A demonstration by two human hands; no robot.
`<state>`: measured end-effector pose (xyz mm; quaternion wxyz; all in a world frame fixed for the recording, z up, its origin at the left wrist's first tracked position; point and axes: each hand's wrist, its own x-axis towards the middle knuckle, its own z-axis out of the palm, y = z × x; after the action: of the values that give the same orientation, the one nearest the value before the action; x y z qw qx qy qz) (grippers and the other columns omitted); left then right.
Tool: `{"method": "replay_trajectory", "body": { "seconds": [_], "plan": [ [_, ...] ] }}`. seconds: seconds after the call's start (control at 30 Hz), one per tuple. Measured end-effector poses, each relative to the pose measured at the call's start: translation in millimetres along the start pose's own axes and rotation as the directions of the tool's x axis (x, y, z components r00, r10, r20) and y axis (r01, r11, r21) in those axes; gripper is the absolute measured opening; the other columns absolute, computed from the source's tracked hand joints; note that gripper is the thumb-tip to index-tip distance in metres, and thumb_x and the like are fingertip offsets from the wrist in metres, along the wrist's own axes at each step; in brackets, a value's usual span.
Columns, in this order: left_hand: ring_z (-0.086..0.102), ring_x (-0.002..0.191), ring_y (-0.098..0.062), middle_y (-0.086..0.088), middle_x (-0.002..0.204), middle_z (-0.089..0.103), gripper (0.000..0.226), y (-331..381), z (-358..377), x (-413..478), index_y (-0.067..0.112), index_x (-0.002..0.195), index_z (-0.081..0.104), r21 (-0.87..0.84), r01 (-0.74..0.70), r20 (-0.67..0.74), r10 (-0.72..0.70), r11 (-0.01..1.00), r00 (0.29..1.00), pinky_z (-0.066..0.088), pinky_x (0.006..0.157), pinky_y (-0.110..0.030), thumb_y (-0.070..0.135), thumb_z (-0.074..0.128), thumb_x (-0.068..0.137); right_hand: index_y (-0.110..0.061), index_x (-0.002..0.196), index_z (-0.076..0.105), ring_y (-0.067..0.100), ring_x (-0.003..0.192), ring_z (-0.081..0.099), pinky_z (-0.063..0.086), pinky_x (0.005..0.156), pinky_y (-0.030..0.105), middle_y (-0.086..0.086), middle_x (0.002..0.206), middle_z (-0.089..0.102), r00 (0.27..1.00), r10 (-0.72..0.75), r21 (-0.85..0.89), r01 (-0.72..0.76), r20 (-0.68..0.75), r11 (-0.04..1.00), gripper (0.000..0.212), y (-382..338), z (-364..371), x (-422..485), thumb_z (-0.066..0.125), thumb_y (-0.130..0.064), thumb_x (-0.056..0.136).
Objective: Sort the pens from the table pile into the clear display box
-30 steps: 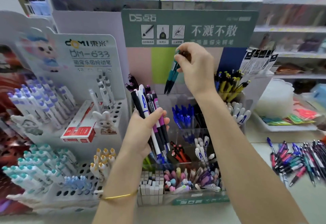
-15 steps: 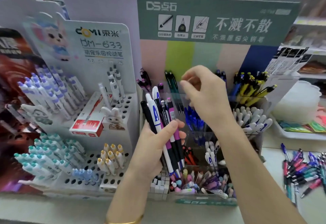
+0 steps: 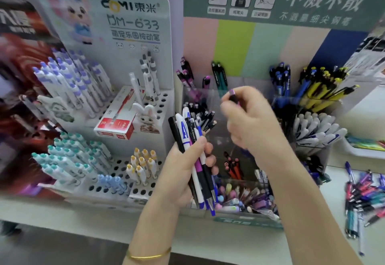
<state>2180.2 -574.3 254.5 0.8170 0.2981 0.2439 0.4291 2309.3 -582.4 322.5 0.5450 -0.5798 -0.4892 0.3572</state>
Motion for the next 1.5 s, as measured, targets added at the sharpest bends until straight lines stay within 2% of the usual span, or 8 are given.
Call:
{"method": "replay_trajectory", "body": {
  "seconds": [0.23, 0.4, 0.57, 0.8, 0.93, 1.17, 1.27, 1.5],
  "plan": [
    [0.048, 0.06, -0.011, -0.002, 0.073, 0.052, 0.021, -6, -16, -10, 0.005, 0.098, 0.057, -0.072, -0.004, 0.24, 0.021, 0.997, 0.971, 0.046, 0.057, -0.026, 0.008, 0.066, 0.079, -0.017, 0.105, 0.061, 0.028, 0.043, 0.058, 0.052, 0.04, 0.045, 0.012, 0.062, 0.062, 0.935, 0.141, -0.128, -0.104, 0.326, 0.986, 0.019, -5, 19, -18, 0.061, -0.006, 0.09],
    [0.05, 0.065, -0.012, -0.003, 0.074, 0.051, 0.023, -11, -27, -23, 0.005, 0.104, 0.057, -0.092, 0.023, 0.273, 0.003, 0.995, 0.962, 0.047, 0.061, -0.028, 0.002, 0.06, 0.082, -0.005, 0.109, 0.061, 0.018, 0.046, 0.061, 0.057, 0.047, 0.036, 0.025, 0.093, 0.065, 0.892, 0.156, -0.299, -0.025, 0.423, 0.954, 0.021, -2, 20, -23, 0.061, -0.003, 0.088],
    [0.053, 0.066, -0.015, -0.005, 0.072, 0.05, 0.021, -19, -37, -37, 0.002, 0.104, 0.057, -0.118, 0.073, 0.262, -0.04, 0.99, 0.964, 0.05, 0.063, -0.029, 0.002, 0.057, 0.082, -0.014, 0.105, 0.065, 0.001, 0.062, 0.06, 0.043, 0.054, 0.013, -0.001, 0.091, 0.064, 0.866, 0.113, -0.485, 0.161, 0.488, 0.86, 0.018, 11, 21, -29, 0.066, -0.017, 0.088],
    [0.056, 0.064, -0.017, -0.01, 0.072, 0.051, 0.026, -16, -41, -52, -0.002, 0.108, 0.058, -0.107, 0.096, 0.127, -0.082, 0.99, 0.989, 0.051, 0.058, -0.028, 0.012, 0.055, 0.086, -0.022, 0.123, 0.057, 0.005, 0.09, 0.059, 0.045, 0.077, 0.022, 0.001, 0.107, 0.067, 0.821, 0.157, -0.601, 0.256, 0.548, 0.757, 0.03, 20, 27, -39, 0.058, -0.025, 0.093],
    [0.054, 0.059, -0.014, -0.007, 0.067, 0.051, 0.027, -13, -38, -54, -0.001, 0.104, 0.059, -0.158, 0.151, 0.073, -0.141, 0.976, 0.987, 0.051, 0.055, -0.027, 0.014, 0.053, 0.082, -0.022, 0.112, 0.06, -0.011, 0.061, 0.053, 0.04, 0.058, 0.008, -0.012, 0.084, 0.061, 0.816, 0.157, -0.576, 0.242, 0.556, 0.781, 0.021, 18, 29, -38, 0.062, -0.024, 0.092],
    [0.056, 0.055, -0.016, -0.008, 0.066, 0.053, 0.015, -4, -31, -47, 0.001, 0.104, 0.051, -0.034, 0.018, -0.153, -0.023, 0.999, 0.988, 0.052, 0.053, -0.029, 0.003, 0.049, 0.089, -0.002, 0.094, 0.054, 0.001, 0.046, 0.053, 0.041, 0.042, 0.013, 0.005, 0.068, 0.057, 0.942, 0.122, -0.221, -0.052, 0.314, 0.974, 0.017, 16, 39, -53, 0.065, -0.014, 0.088],
    [0.063, 0.058, -0.021, -0.016, 0.071, 0.058, 0.016, 3, -26, -46, -0.001, 0.105, 0.054, 0.087, -0.082, -0.24, 0.101, 0.993, 0.966, 0.056, 0.055, -0.035, 0.002, 0.047, 0.092, -0.012, 0.085, 0.056, 0.0, 0.052, 0.044, 0.038, 0.05, 0.013, -0.006, 0.067, 0.053, 0.897, 0.078, -0.443, 0.138, 0.434, 0.886, 0.033, 15, 36, -59, 0.072, -0.039, 0.076],
    [0.065, 0.081, -0.032, -0.026, 0.094, 0.059, 0.035, 1, -31, -40, -0.012, 0.119, 0.049, 0.072, -0.101, -0.236, 0.115, 0.992, 0.965, 0.059, 0.069, -0.043, 0.017, 0.047, 0.099, -0.013, 0.097, 0.05, 0.007, 0.058, 0.04, 0.038, 0.055, 0.021, -0.002, 0.076, 0.052, 0.861, 0.124, -0.598, 0.232, 0.493, 0.767, 0.027, 22, 33, -62, 0.069, -0.026, 0.084]
  ]
}}
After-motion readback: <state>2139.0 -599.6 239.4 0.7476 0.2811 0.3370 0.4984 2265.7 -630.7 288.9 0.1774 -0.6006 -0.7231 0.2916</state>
